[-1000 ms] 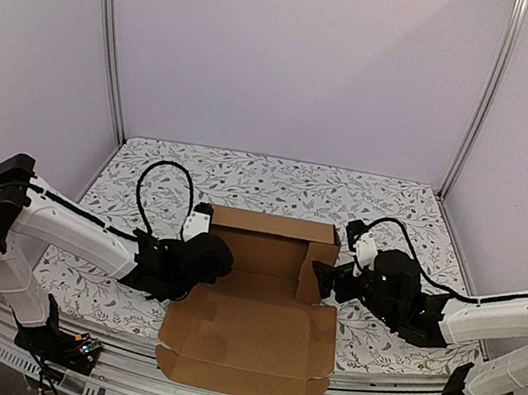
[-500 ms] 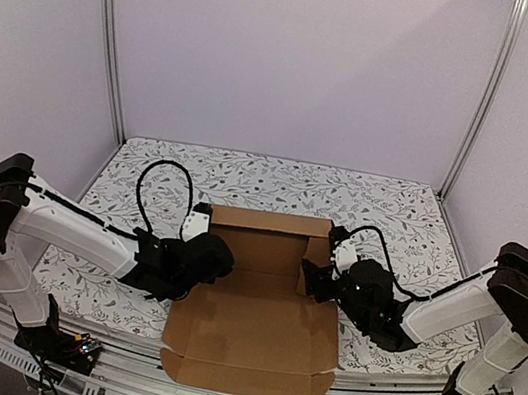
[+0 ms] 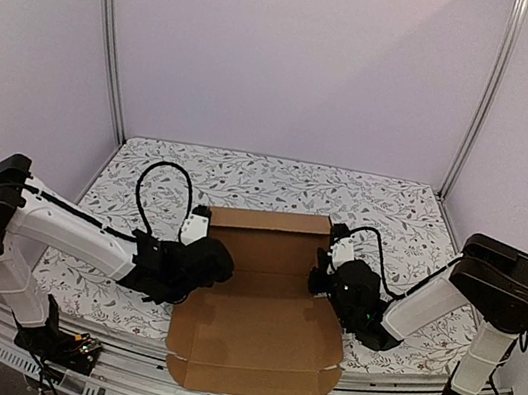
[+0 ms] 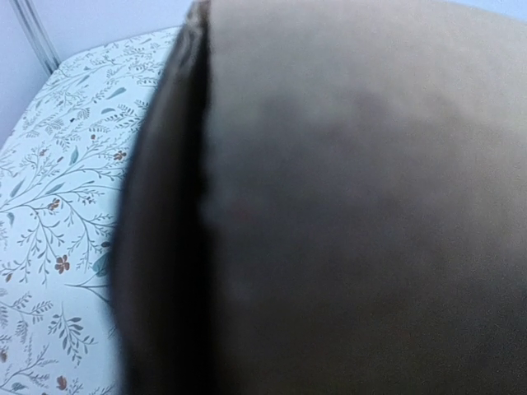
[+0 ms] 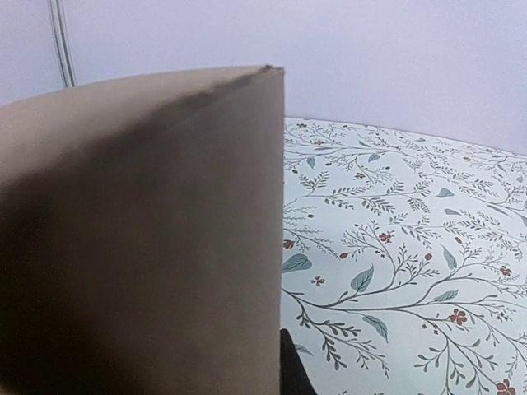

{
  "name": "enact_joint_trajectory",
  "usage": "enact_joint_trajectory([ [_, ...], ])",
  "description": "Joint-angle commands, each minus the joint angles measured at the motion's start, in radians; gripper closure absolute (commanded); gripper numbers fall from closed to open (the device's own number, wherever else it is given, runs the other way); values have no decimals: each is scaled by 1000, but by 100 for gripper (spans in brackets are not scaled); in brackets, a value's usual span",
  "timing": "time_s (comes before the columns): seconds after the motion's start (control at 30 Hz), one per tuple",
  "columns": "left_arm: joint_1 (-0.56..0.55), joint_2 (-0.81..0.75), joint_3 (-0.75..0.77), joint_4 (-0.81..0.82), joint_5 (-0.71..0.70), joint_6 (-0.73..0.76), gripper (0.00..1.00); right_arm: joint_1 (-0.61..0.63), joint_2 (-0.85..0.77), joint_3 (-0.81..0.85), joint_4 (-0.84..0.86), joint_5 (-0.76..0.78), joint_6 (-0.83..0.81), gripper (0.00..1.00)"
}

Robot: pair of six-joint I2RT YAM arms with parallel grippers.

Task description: Fold the paper box

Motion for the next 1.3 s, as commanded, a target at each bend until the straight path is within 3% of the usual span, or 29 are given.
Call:
enact_joint_trajectory([
  [0.0, -22, 0, -5, -76, 35, 17, 100, 18, 22, 24, 36, 10, 2, 100],
  [0.53, -35, 35, 26, -109, 38, -10, 100, 36, 36, 38, 45, 44, -7, 100],
  [0.7, -35, 24, 25, -131, 28, -24, 81, 38, 18, 25, 30, 30, -6, 100],
  [0.97, -42, -31, 15, -148, -2, -16, 36, 38, -25, 18, -25, 18, -13, 100],
  [1.1, -46, -93, 18, -177, 32, 3, 25, 38, -54, 36, -97, 14, -27, 100],
  [1.27, -55, -215, -20, -177, 119, 50, 17, 36, -106, 64, -202, 10, -87, 100],
])
